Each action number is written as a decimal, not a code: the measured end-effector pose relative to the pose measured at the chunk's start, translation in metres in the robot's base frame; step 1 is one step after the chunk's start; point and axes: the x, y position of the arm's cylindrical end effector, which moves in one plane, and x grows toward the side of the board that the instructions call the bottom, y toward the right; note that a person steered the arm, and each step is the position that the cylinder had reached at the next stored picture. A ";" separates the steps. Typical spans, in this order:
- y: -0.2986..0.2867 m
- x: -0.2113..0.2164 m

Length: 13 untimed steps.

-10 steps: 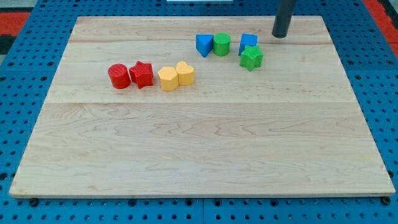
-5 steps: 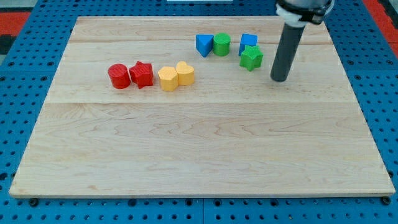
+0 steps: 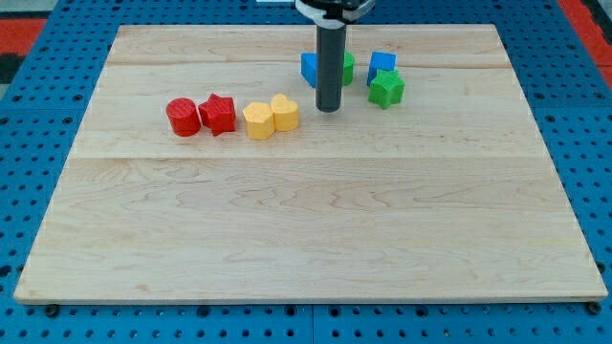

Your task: Move the green star towards the right of the blue cube

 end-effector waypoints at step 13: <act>0.098 -0.025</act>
